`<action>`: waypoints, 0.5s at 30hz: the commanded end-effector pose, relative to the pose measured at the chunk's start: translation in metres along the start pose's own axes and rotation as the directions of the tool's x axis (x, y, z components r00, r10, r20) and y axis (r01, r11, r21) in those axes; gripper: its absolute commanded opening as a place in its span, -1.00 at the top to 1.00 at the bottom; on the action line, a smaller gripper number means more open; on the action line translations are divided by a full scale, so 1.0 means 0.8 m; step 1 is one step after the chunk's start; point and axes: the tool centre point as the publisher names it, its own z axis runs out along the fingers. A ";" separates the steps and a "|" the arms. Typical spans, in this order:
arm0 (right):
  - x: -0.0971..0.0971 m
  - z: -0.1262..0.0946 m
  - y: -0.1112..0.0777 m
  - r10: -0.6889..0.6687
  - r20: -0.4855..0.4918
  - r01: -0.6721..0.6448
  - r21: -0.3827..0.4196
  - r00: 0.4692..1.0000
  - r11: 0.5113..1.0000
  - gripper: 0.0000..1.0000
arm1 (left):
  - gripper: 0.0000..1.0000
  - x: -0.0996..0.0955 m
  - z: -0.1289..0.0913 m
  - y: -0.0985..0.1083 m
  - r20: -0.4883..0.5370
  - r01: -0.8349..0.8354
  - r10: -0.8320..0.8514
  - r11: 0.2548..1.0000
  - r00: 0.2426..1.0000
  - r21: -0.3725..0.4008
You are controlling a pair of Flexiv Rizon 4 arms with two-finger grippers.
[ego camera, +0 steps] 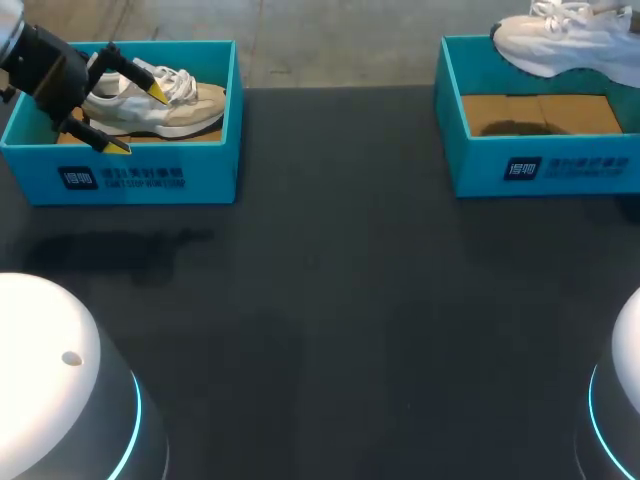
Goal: Take the shoe out of the shoebox, open the shoe tongue, remove and reinsert the insole, then place the shoe into the shoebox
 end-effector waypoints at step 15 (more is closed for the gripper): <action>0.034 0.047 0.037 -0.046 0.027 0.045 0.031 0.999 0.998 1.00 | -1.00 0.000 0.000 -0.001 -0.003 -0.001 0.000 1.000 1.000 -0.002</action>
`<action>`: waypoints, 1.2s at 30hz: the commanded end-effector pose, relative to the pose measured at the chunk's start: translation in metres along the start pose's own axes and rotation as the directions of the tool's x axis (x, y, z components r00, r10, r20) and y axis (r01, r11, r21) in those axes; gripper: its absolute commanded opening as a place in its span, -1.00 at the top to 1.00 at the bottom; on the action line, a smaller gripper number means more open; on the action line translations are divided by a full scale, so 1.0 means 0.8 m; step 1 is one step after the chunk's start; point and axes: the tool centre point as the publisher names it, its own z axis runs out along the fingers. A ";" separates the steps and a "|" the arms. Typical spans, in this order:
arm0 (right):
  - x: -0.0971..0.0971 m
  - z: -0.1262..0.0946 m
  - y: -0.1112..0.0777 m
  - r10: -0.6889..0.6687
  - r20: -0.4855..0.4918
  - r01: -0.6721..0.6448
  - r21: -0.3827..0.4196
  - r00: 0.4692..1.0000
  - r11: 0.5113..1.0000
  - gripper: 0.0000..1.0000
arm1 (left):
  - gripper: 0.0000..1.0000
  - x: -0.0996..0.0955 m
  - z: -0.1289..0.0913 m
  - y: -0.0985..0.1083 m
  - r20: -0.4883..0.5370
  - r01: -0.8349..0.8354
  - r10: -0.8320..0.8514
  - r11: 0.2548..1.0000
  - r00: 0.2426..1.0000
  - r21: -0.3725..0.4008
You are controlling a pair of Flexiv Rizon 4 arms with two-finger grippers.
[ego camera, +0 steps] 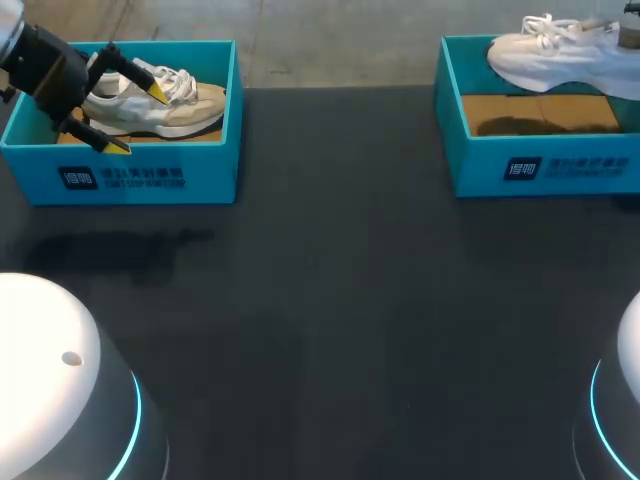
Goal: Take the shoe out of the shoebox, open the shoe tongue, remove and reinsert the insole, then place the shoe into the shoebox
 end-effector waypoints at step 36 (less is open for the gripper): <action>0.047 0.092 0.035 -0.067 0.037 0.065 0.049 0.997 0.997 1.00 | -1.00 0.000 0.000 -0.001 -0.003 0.000 0.000 1.000 1.000 -0.002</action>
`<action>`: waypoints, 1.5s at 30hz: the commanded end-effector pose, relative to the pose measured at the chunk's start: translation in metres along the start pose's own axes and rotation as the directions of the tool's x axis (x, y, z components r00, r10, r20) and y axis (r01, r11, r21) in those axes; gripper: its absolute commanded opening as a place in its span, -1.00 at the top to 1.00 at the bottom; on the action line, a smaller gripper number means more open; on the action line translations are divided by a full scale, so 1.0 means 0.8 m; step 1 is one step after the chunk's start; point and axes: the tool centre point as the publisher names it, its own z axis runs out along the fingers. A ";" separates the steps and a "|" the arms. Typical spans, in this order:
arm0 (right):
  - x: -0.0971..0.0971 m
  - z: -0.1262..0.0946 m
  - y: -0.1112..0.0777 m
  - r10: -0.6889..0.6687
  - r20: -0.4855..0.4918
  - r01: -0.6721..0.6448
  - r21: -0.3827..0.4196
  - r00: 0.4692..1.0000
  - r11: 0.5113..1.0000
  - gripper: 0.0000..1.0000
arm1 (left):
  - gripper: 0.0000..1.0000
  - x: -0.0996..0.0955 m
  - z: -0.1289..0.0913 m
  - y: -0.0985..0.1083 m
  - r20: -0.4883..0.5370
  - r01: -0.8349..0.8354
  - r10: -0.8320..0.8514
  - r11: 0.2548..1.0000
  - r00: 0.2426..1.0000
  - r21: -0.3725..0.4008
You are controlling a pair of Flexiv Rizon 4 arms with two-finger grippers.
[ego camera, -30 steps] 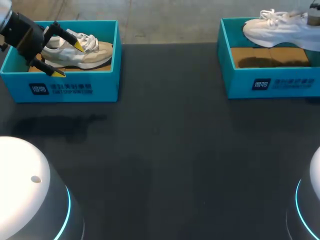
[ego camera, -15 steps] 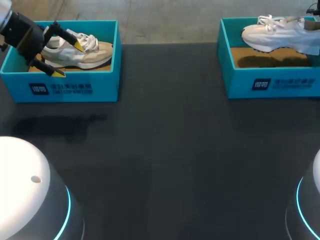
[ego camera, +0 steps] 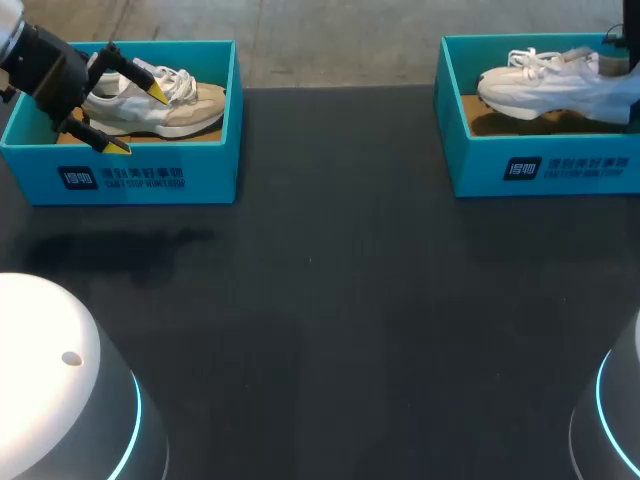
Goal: Take the shoe out of the shoebox, open the shoe tongue, remove and reinsert the insole, then place the shoe into the shoebox
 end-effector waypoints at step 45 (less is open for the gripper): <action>0.021 0.045 0.002 0.027 -0.001 -0.027 0.003 1.000 1.000 1.00 | -1.00 0.000 0.000 -0.001 -0.003 0.000 0.000 1.000 1.000 -0.002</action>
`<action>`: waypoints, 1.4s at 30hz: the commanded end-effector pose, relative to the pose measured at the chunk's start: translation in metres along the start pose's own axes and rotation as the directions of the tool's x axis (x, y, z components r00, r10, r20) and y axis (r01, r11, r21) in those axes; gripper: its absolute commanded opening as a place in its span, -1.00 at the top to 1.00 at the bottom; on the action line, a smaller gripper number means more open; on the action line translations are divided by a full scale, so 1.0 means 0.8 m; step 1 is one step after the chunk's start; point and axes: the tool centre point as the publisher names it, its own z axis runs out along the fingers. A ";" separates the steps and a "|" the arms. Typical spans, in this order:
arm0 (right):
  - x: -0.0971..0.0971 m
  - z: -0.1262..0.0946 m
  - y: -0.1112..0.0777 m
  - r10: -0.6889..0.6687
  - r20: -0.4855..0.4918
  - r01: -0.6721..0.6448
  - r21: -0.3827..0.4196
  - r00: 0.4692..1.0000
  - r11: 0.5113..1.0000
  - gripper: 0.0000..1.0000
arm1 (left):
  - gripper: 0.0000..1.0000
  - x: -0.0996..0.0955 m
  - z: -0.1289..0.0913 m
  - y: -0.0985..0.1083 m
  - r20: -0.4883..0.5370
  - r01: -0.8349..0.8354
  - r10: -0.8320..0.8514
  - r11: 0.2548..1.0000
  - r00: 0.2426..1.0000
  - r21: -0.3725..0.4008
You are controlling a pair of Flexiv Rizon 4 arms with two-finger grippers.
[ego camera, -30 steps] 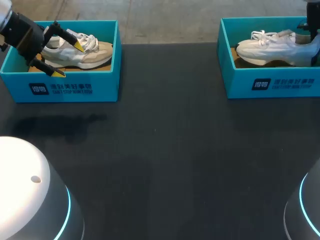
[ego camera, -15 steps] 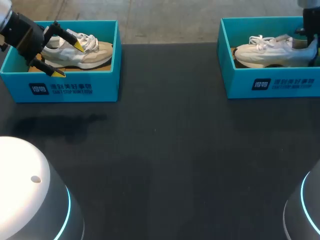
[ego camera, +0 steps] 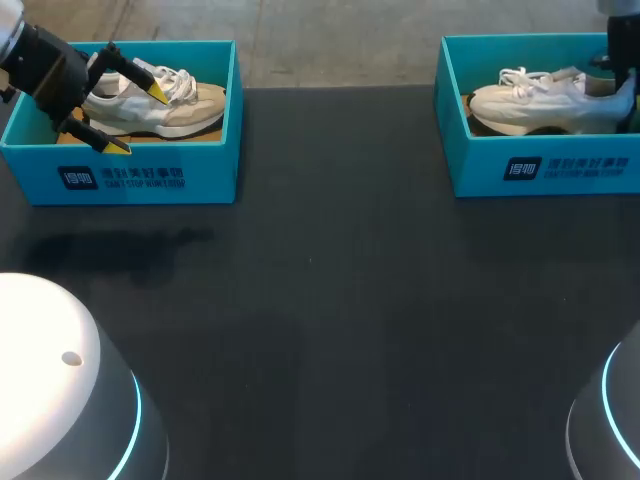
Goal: Take the shoe out of the shoebox, open the shoe tongue, remove and reinsert the insole, then place the shoe into the shoebox
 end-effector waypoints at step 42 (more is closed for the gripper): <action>-0.044 -0.011 -0.056 -0.125 -0.011 0.122 -0.135 0.992 0.983 1.00 | -1.00 0.000 0.000 -0.001 -0.003 0.000 0.000 1.000 1.000 -0.002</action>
